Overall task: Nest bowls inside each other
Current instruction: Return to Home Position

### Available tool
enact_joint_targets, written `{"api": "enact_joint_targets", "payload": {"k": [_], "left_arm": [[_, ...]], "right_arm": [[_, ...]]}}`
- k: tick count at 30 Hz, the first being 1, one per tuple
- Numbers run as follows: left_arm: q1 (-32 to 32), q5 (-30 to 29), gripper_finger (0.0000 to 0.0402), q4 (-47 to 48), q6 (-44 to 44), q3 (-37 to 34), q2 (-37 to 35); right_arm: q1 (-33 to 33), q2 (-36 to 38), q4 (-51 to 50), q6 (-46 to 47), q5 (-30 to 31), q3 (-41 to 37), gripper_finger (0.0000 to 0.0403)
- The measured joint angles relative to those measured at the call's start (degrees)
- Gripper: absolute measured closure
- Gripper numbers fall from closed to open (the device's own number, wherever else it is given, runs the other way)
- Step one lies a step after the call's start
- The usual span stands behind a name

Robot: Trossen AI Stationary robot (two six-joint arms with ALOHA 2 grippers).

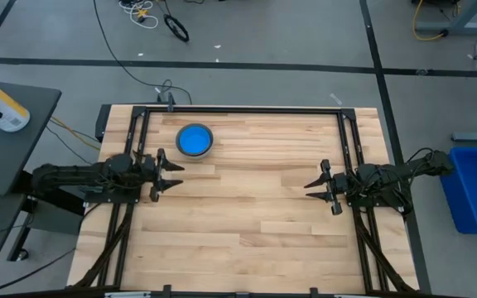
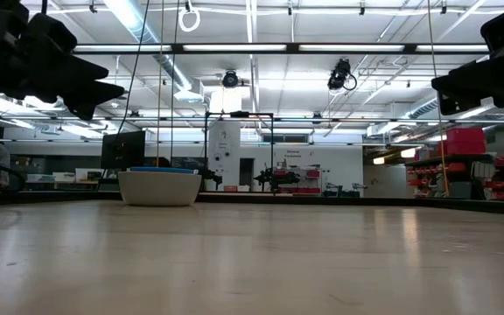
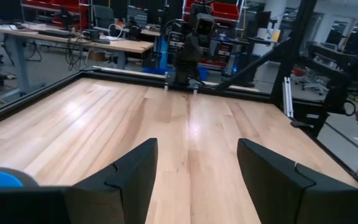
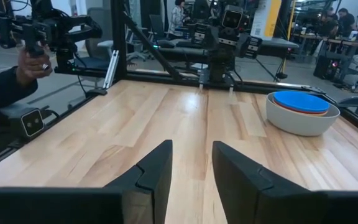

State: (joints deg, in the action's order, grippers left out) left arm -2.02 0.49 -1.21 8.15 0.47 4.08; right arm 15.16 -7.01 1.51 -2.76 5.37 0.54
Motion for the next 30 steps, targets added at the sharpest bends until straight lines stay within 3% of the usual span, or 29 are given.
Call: {"api": "enact_joint_targets", "payload": {"k": [11, 18, 24, 30], "left_arm": [[0.7, 2.8, 0.0171, -0.5, -1.8, 0.0, -1.9], [0.7, 3.3, 0.0171, -0.5, -2.4, 0.0, -2.0], [0.7, 3.4, 0.0171, -0.5, -2.2, 0.0, -2.0], [0.7, 3.4, 0.0171, -0.5, -1.9, 0.0, -2.0]], "right_arm": [[0.0, 0.0, 0.5, 0.3, 0.0, 0.0, 0.0273], [0.0, 0.0, 5.5, -5.4, -0.9, 0.0, 0.0277], [-0.5, 0.0, 5.0, -6.8, 6.8, 0.0, 0.0278], [-5.1, 0.0, 5.3, -7.7, 15.7, 0.0, 0.0272]]}}
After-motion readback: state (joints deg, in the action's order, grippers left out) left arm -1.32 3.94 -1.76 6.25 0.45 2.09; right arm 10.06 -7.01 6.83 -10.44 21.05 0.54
